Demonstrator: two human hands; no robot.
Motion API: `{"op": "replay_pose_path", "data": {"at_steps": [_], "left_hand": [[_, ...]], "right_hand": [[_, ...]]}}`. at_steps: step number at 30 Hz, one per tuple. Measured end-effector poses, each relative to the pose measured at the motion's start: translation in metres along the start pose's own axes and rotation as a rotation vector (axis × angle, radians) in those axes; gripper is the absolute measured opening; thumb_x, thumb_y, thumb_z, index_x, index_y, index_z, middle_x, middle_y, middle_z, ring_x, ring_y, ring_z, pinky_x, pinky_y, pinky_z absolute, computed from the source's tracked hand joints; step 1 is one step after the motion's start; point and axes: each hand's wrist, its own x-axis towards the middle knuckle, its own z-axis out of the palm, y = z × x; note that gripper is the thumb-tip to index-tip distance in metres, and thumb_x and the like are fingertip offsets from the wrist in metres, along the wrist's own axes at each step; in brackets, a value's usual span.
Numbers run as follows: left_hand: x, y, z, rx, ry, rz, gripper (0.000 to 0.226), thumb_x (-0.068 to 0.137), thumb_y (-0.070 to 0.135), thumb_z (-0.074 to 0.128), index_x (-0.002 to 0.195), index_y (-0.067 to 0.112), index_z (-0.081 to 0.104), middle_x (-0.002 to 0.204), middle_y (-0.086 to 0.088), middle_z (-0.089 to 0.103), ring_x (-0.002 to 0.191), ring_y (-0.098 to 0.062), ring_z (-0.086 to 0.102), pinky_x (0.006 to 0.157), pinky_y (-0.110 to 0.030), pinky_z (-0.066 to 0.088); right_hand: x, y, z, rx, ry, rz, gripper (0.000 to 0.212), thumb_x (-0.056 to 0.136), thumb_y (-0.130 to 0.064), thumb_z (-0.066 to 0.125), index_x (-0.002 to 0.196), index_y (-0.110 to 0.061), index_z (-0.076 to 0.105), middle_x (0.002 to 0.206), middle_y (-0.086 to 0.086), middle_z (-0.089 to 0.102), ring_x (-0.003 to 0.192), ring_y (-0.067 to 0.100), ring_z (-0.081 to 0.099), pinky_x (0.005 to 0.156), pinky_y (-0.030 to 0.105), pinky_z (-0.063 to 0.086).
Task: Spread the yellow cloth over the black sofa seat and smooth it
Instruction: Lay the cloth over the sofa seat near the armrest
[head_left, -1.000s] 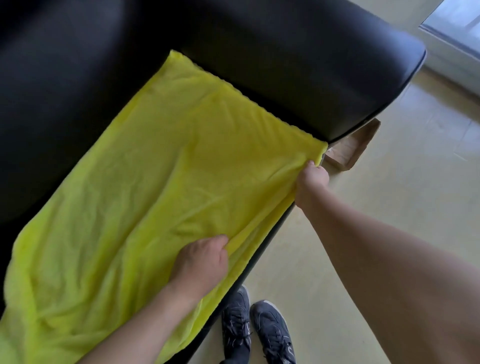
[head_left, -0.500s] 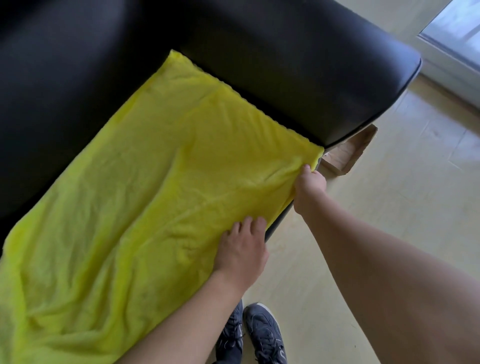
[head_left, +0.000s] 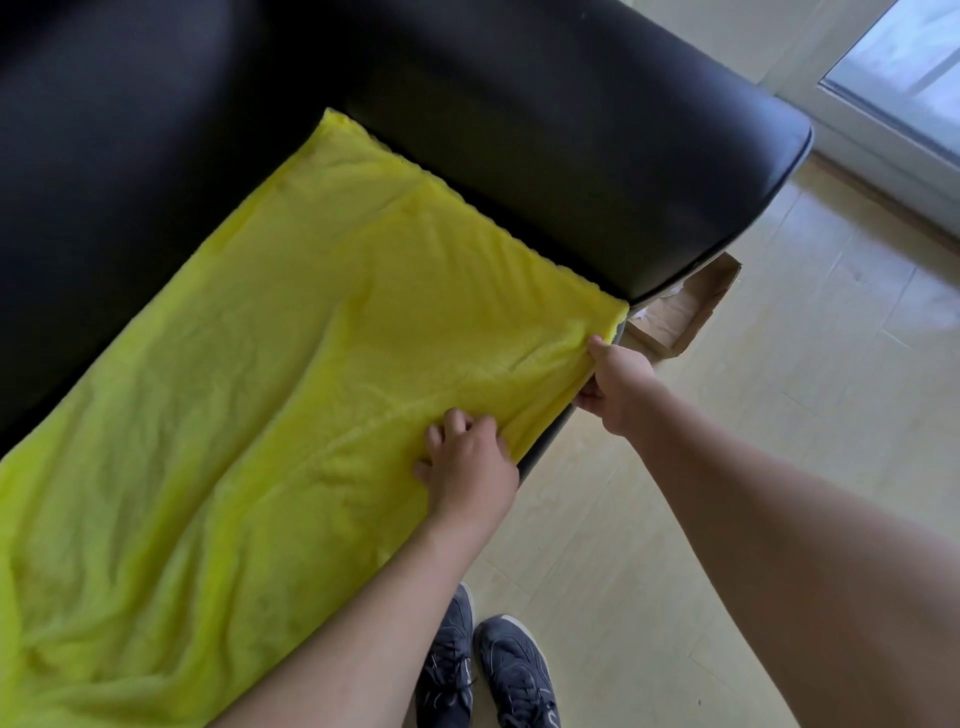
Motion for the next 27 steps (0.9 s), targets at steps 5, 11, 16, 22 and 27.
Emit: {"op": "replay_pose_path", "data": {"at_steps": [5, 11, 16, 22, 27], "left_hand": [[0.015, -0.004, -0.015, -0.12, -0.25, -0.163, 0.028, 0.097, 0.02, 0.034, 0.109, 0.028, 0.059, 0.133, -0.001, 0.032, 0.123, -0.027, 0.026, 0.105, -0.044, 0.03], [0.023, 0.013, -0.02, 0.243, -0.359, -0.202, 0.039, 0.089, 0.016, 0.034, 0.124, 0.02, 0.05, 0.131, -0.005, 0.022, 0.121, -0.029, 0.022, 0.099, -0.044, 0.028], [0.028, 0.015, -0.02, 0.24, -0.332, -0.204, 0.035, 0.093, 0.031, 0.048, 0.124, 0.017, 0.053, 0.131, -0.005, 0.027, 0.121, -0.029, 0.024, 0.094, -0.047, 0.03], [-0.002, -0.007, 0.004, 0.244, 0.227, 0.304, 0.027, 0.073, 0.037, 0.069, 0.089, 0.022, 0.054, 0.1, -0.002, 0.048, 0.095, -0.028, 0.046, 0.079, -0.046, 0.039], [-0.015, -0.02, 0.019, 0.428, 0.204, 0.508, 0.035, 0.059, 0.021, 0.079, 0.09, 0.019, 0.062, 0.102, -0.009, 0.053, 0.094, -0.031, 0.051, 0.089, -0.069, 0.039]], "right_hand": [[-0.001, -0.003, 0.0, -0.004, 0.004, 0.019, 0.033, 0.1, -0.036, 0.048, 0.119, -0.009, 0.053, 0.114, 0.014, 0.064, 0.088, 0.027, 0.064, 0.051, 0.034, 0.05], [-0.003, -0.005, -0.001, 0.003, 0.012, 0.027, 0.03, 0.101, -0.036, 0.048, 0.115, -0.01, 0.052, 0.105, 0.012, 0.062, 0.079, 0.024, 0.062, 0.051, 0.034, 0.049], [-0.002, -0.007, -0.003, -0.055, 0.069, -0.065, 0.021, 0.102, -0.034, 0.044, 0.107, -0.016, 0.052, 0.09, 0.006, 0.054, 0.089, 0.027, 0.059, 0.06, 0.037, 0.054], [-0.008, 0.016, -0.001, -0.232, 0.247, -0.389, 0.04, 0.097, -0.04, 0.053, 0.125, -0.013, 0.046, 0.117, 0.004, 0.047, 0.095, 0.017, 0.05, 0.088, 0.033, 0.045], [-0.013, 0.036, -0.003, -0.237, 0.187, -0.408, 0.029, 0.089, -0.039, 0.061, 0.103, -0.013, 0.054, 0.097, 0.006, 0.061, 0.085, 0.021, 0.058, 0.076, 0.035, 0.048]]}}
